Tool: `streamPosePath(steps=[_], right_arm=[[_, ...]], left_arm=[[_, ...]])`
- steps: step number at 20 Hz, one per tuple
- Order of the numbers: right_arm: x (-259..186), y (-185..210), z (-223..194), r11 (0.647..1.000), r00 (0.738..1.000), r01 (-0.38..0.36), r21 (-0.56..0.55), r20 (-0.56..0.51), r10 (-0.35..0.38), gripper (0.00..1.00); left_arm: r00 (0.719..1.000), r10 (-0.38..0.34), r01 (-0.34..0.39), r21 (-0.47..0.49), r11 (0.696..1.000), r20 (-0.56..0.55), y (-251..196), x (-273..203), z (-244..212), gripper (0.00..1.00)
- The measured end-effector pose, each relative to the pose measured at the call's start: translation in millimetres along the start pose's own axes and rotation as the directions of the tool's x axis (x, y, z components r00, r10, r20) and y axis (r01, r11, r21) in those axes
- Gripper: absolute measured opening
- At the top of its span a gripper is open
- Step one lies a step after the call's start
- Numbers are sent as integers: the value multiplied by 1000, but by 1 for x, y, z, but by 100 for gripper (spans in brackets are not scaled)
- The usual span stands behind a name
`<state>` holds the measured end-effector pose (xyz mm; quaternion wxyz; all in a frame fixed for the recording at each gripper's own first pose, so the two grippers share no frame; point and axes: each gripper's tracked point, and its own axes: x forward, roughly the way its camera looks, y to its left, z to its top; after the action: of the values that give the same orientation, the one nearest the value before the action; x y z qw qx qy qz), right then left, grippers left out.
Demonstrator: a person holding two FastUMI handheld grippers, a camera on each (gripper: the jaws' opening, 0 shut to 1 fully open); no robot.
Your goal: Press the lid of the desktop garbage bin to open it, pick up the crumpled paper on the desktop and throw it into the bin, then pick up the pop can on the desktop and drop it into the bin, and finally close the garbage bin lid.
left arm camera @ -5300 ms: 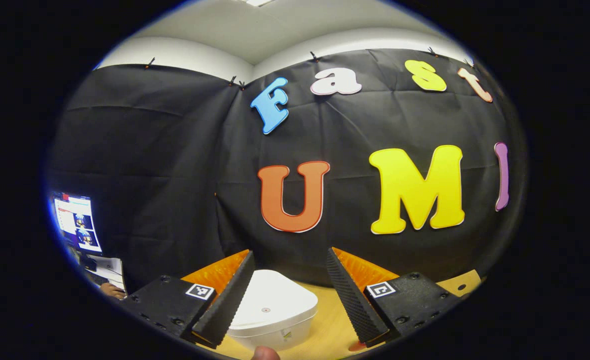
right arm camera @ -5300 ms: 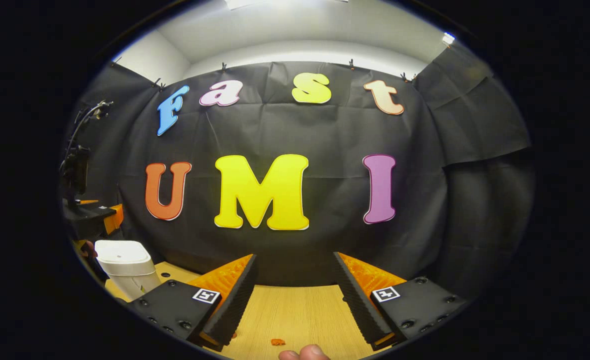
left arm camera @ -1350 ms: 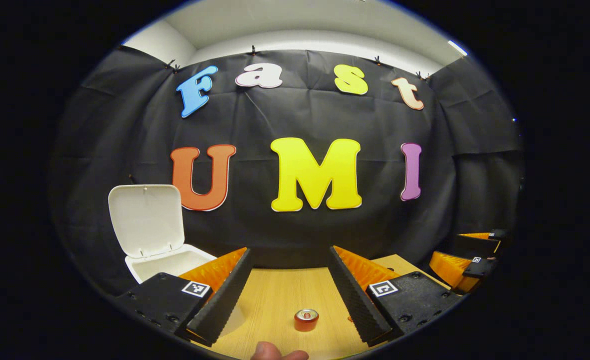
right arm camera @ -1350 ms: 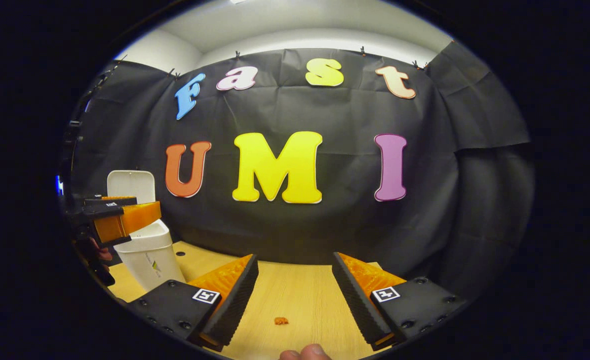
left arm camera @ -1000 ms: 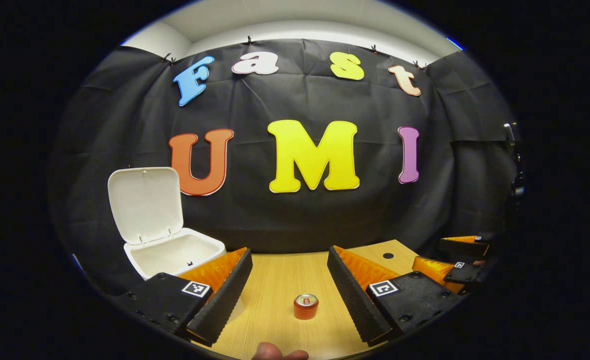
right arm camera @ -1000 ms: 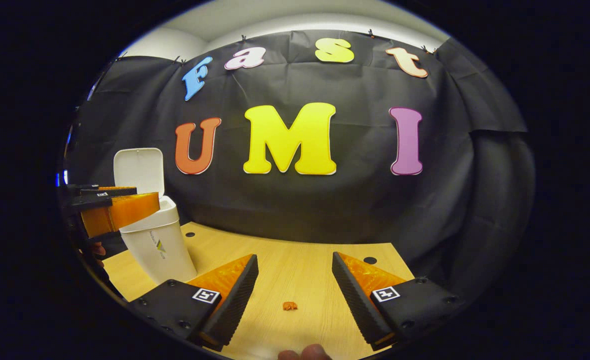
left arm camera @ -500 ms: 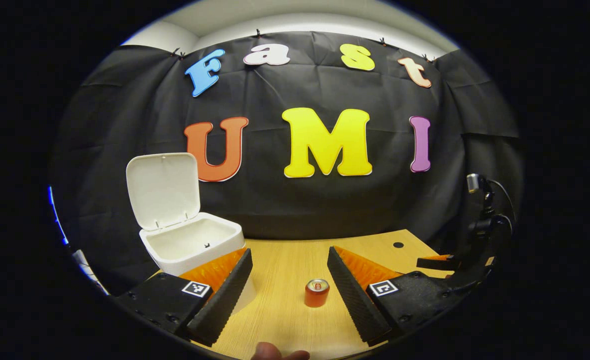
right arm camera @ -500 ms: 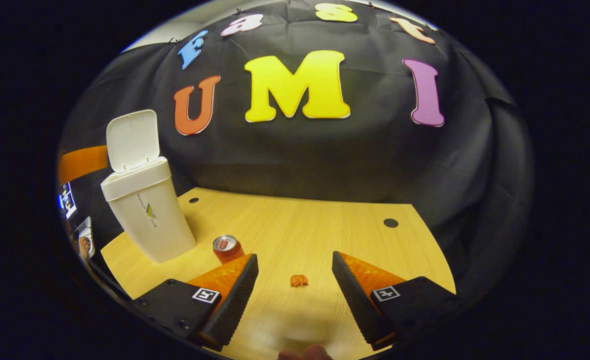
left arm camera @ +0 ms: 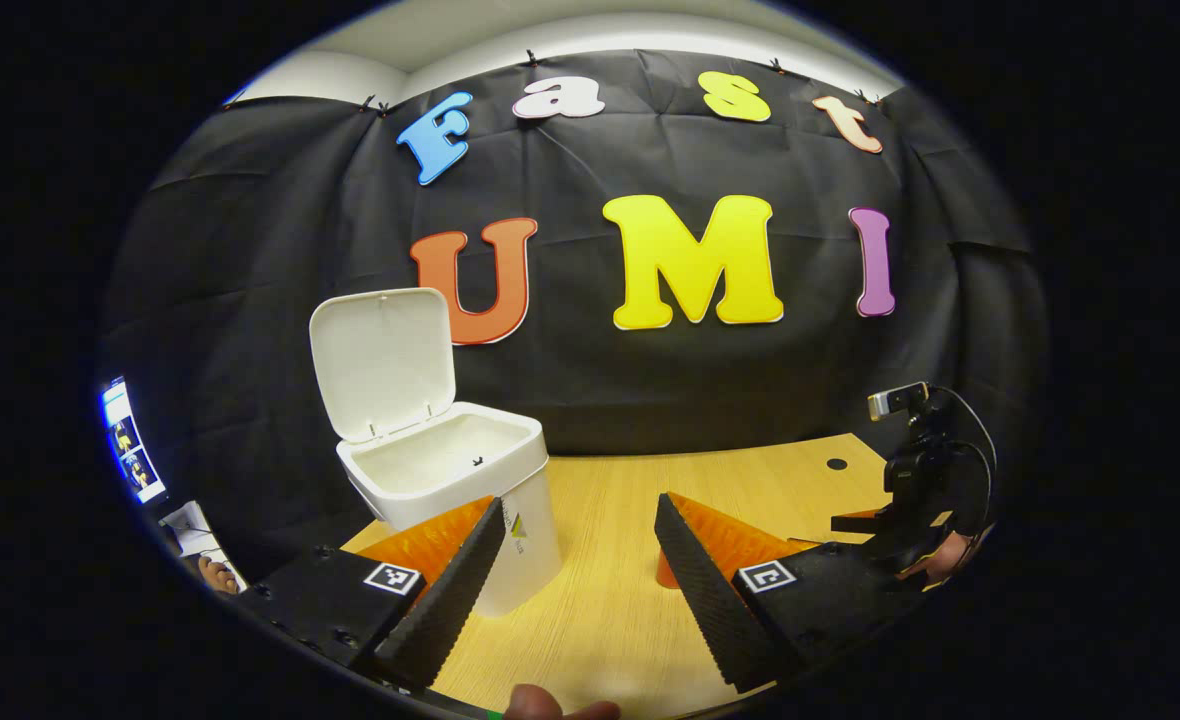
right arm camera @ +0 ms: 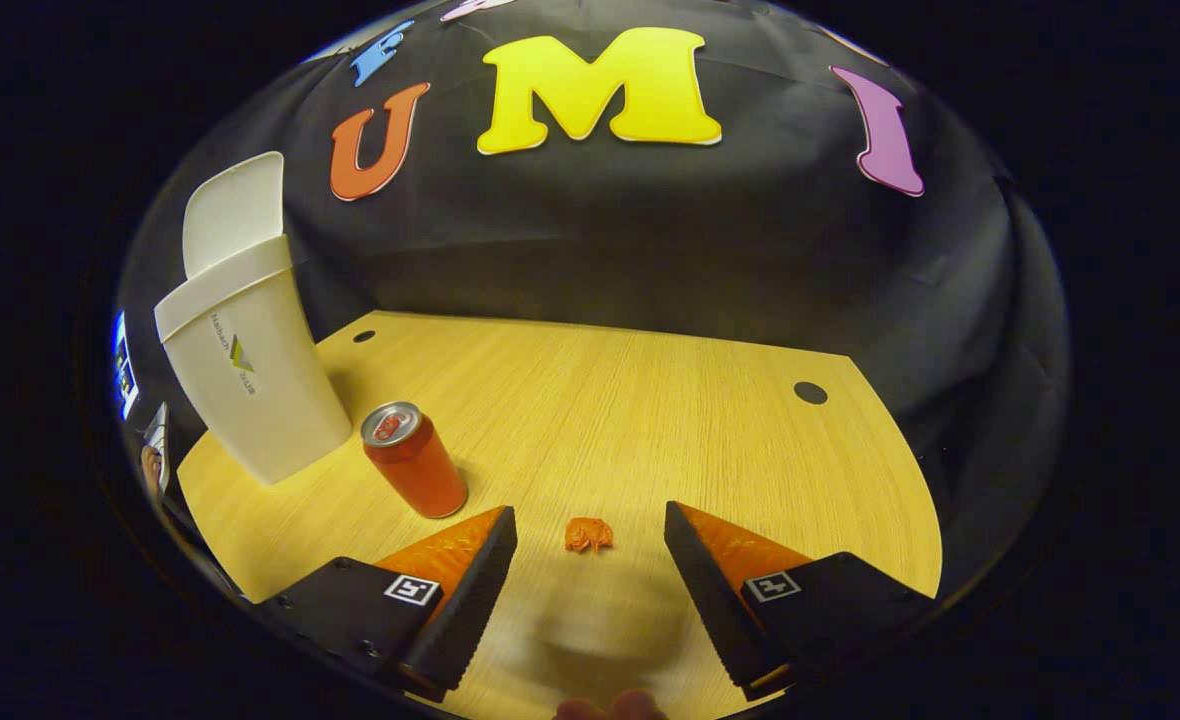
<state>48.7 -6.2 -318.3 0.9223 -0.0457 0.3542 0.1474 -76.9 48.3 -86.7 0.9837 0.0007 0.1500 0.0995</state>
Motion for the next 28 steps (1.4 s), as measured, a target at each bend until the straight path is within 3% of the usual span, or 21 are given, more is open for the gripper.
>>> streamPosePath(steps=[5,14,19,20,23,24,25,26,28], right_arm=[[37,2,-30,998,993,-6,-55,-117,-1,96],[71,-3,-62,995,974,-11,-99,-227,-12,94],[75,9,-64,996,969,-70,-61,-241,53,74],[76,9,-63,995,969,-72,-70,-242,54,59],[80,14,-64,993,965,-81,-92,-258,55,51],[78,14,-63,992,963,-75,-105,-265,44,24],[77,17,-64,991,961,-81,-103,-273,50,23],[74,18,-62,992,958,-81,-98,-281,51,10],[69,28,-65,991,950,-110,-71,-300,84,11]], left_arm=[[998,44,-45,-27,999,-37,16,-6,-14,99],[992,105,-109,-48,993,-75,35,-15,-27,99],[986,125,-133,-68,989,-111,41,-18,-39,99],[985,127,-136,-74,988,-115,41,-19,-40,99],[983,139,-149,-76,986,-118,46,-19,-40,99],[983,142,-151,-75,986,-121,48,-20,-41,99],[982,143,-153,-76,985,-121,49,-20,-42,100],[982,145,-155,-77,985,-121,50,-21,-42,99],[982,148,-157,-75,985,-120,53,-22,-42,99]])
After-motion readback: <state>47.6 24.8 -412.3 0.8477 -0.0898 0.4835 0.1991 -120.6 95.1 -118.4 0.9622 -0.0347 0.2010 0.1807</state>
